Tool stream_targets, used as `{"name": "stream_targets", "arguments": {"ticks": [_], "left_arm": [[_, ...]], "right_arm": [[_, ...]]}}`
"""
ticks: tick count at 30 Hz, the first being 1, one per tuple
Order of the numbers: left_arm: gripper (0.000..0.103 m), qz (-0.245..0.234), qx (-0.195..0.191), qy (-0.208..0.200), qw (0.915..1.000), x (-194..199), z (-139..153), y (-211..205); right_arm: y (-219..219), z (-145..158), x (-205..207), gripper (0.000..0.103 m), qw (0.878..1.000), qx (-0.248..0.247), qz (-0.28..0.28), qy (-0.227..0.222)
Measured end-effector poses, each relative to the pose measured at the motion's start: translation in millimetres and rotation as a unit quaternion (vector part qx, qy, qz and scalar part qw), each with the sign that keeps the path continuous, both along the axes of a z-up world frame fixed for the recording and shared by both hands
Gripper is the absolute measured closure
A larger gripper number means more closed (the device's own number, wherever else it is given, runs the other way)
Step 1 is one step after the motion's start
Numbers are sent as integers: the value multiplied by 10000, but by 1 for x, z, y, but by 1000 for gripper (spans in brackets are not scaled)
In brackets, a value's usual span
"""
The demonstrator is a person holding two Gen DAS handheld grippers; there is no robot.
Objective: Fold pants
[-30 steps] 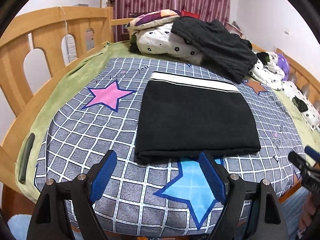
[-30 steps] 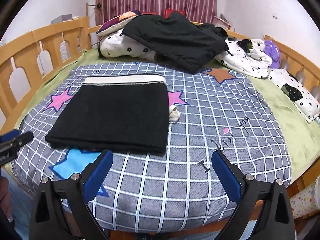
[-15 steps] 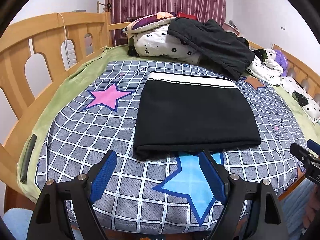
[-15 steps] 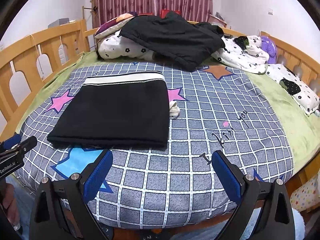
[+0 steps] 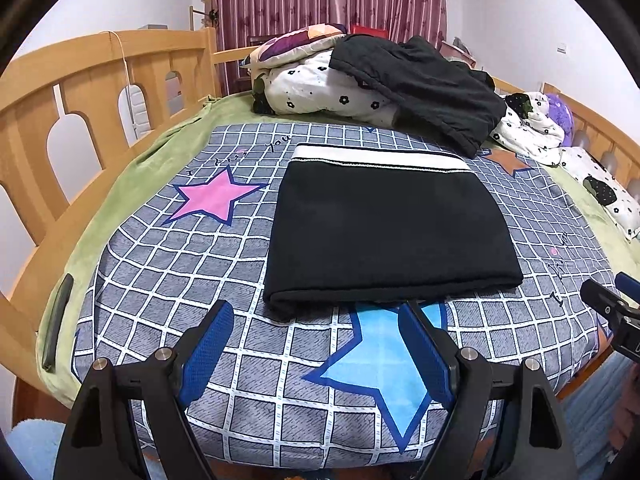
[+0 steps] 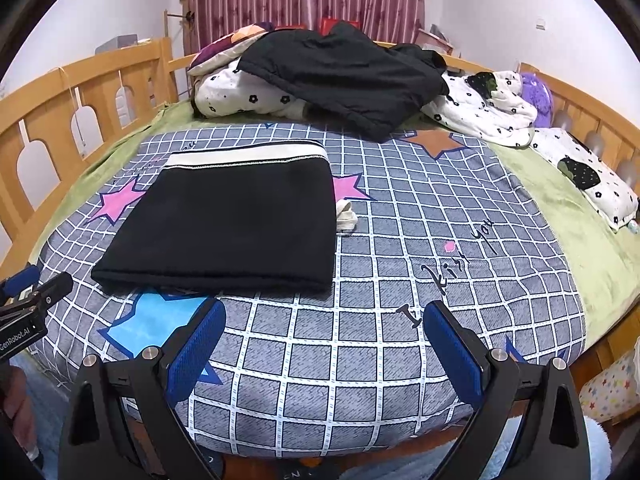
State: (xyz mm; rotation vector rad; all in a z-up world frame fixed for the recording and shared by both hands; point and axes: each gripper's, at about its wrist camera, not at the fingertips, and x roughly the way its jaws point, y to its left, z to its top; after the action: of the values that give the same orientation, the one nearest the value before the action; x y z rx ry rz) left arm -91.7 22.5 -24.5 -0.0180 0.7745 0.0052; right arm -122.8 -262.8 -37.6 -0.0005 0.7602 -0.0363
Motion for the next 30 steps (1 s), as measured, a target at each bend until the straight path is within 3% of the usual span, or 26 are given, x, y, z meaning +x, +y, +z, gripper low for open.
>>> {"name": "stream_targets", "arguments": {"ticks": [30], "left_arm": [[20, -71, 16, -11, 10000, 1, -2, -1]], "right_arm": [[-5, -1, 2, 5, 10000, 37, -65, 19]]}}
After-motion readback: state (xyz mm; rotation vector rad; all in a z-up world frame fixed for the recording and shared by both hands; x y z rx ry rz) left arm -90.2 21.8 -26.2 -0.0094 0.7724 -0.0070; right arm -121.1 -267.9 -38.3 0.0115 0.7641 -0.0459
